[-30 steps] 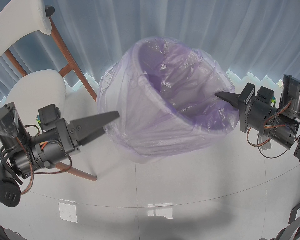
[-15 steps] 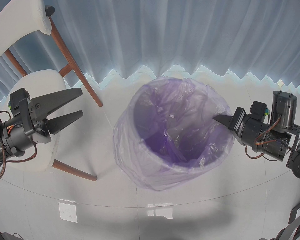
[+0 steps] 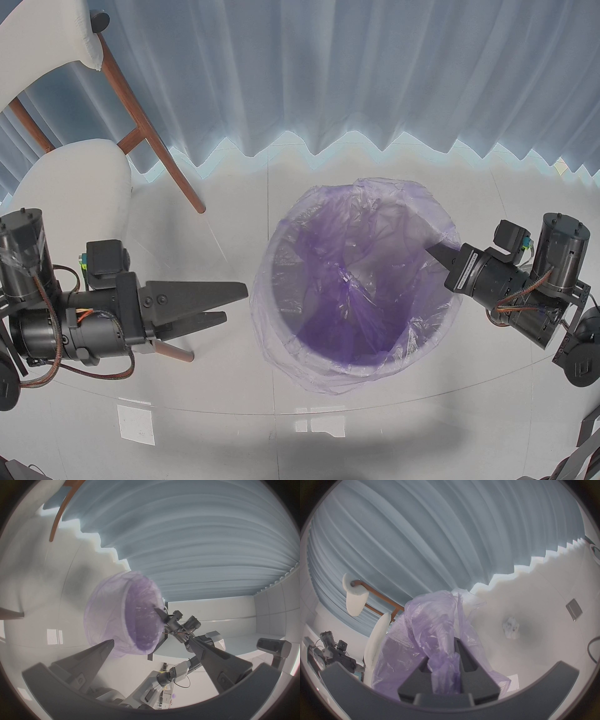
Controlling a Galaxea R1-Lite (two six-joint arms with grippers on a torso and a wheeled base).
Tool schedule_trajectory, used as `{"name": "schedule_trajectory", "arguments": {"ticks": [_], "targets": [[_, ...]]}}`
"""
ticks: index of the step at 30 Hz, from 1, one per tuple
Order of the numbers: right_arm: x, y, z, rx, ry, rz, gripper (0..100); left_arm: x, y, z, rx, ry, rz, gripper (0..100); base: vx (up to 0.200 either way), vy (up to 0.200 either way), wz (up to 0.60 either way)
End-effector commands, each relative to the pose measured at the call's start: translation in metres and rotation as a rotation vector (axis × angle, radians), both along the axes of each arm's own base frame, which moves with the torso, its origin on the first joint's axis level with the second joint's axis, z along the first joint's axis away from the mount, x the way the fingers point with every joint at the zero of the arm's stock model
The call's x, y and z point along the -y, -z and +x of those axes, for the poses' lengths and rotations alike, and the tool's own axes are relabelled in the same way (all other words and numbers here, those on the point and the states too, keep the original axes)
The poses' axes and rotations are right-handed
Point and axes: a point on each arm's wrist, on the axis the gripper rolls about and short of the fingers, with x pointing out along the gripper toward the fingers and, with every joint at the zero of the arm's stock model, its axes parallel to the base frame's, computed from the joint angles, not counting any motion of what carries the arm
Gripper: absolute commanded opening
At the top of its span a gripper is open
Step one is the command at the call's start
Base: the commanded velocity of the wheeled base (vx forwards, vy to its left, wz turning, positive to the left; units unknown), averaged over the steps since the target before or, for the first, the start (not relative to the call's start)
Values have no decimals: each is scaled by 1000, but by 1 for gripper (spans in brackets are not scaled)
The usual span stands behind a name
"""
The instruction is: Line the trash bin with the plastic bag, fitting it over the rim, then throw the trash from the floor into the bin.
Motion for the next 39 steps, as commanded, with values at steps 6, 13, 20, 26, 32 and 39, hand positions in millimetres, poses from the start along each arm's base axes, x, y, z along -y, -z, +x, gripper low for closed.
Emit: {"name": "schedule_trajectory", "arguments": {"ticks": [6,13,20,26,32,39], "targets": [[-5,27,4,91,2,-102,0,22,34,21,-118,-95,101,100,0,0,0],[-14,32,-6,161,-46,-132,0,31,42,23,-136,-107,131,100,0,0,0],[-17,34,-16,232,-68,-181,0,37,54,27,-170,-111,165,100,0,0,0],[-23,34,-23,251,-90,-175,0,41,65,35,-159,-182,230,100,0,0,0],[-25,37,-23,244,-98,-182,0,46,66,33,-160,-179,238,100,0,0,0],[-33,45,-32,223,-136,-200,0,49,73,38,-162,-214,264,100,0,0,0]]}}
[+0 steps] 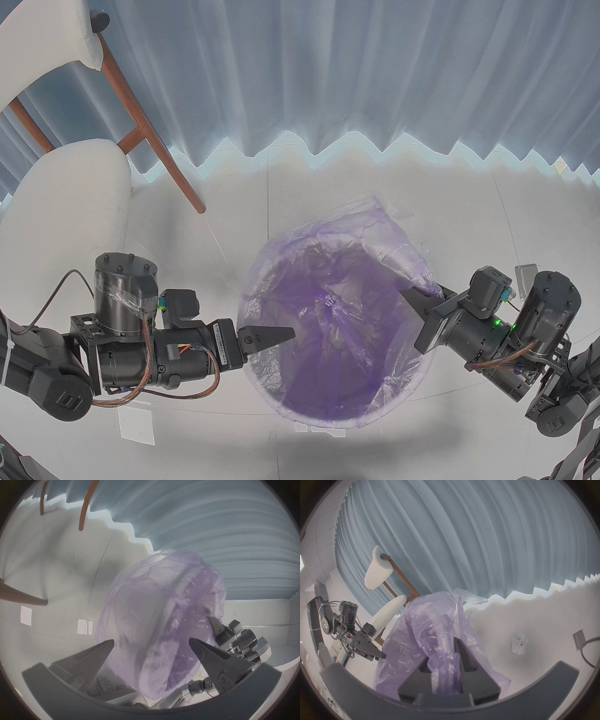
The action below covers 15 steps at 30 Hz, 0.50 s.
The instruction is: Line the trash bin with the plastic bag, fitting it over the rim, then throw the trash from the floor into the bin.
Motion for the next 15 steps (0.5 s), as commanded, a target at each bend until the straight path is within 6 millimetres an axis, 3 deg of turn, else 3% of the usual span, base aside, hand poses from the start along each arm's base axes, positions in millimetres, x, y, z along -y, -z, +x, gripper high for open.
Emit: {"name": "schedule_trajectory", "arguments": {"ticks": [1,6,7,15], "targets": [[-6,4,-4,-13,-28,-11,0,2,5,3,-14,-2,11,100,0,0,0],[-13,9,-12,-29,-64,-25,0,4,9,5,-21,-10,22,100,0,0,0],[-13,10,-12,-30,-65,-26,0,4,9,5,-20,-13,23,0,0,0,0],[-17,15,-7,-15,-62,-11,0,9,12,4,-20,-24,46,0,0,0,0]]}}
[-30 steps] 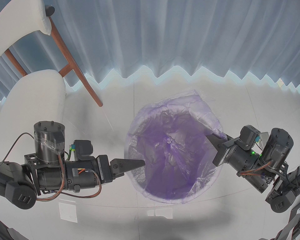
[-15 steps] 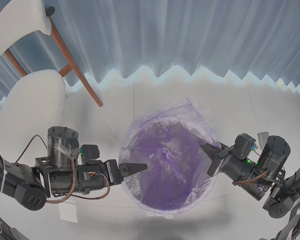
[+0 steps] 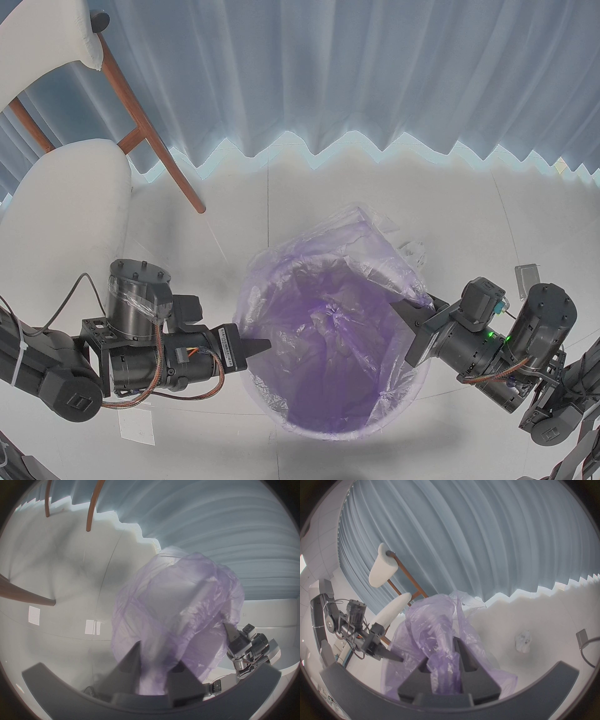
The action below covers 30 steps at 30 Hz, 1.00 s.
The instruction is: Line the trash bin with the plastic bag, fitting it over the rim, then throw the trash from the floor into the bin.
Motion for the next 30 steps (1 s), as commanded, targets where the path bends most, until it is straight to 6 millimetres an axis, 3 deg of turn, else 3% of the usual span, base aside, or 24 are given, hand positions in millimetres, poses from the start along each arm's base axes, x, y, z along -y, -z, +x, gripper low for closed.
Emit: {"name": "schedule_trajectory", "arguments": {"ticks": [1,9,10,20,30], "targets": [[-5,9,4,-5,-7,-4,0,3,2,1,-4,12,-1,0,0,0,0],[-9,16,9,42,25,6,0,3,2,1,0,15,-1,0,0,0,0],[-10,16,9,44,24,8,100,3,2,1,0,15,-1,0,0,0,0],[-6,-1,5,84,22,91,100,4,-3,3,45,11,-33,0,0,0,0],[1,-4,11,96,57,92,100,2,-4,3,47,4,-32,0,0,0,0]]}}
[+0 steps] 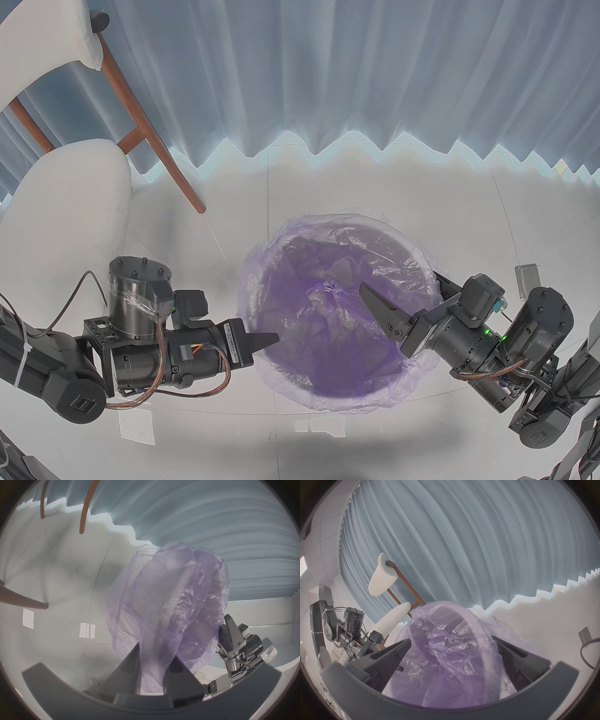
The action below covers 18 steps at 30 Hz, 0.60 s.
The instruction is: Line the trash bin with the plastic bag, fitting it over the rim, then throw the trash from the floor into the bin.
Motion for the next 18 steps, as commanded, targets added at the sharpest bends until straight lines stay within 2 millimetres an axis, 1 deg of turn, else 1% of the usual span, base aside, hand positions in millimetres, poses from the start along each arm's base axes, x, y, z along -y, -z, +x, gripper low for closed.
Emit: {"name": "schedule_trajectory", "arguments": {"ticks": [1,6,10,14,18], "targets": [[6,-9,5,38,31,30,100,-1,-1,0,2,-7,2,0,0,0,0],[16,-23,13,80,74,66,100,-1,0,0,-2,-5,4,0,0,0,0],[19,-32,13,101,75,92,100,-2,0,1,0,-10,2,0,0,0,0],[19,-35,11,96,54,120,100,-2,0,1,0,-11,2,0,0,0,0],[20,-31,12,66,42,115,100,-3,-1,1,1,-13,1,0,0,0,0]]}}
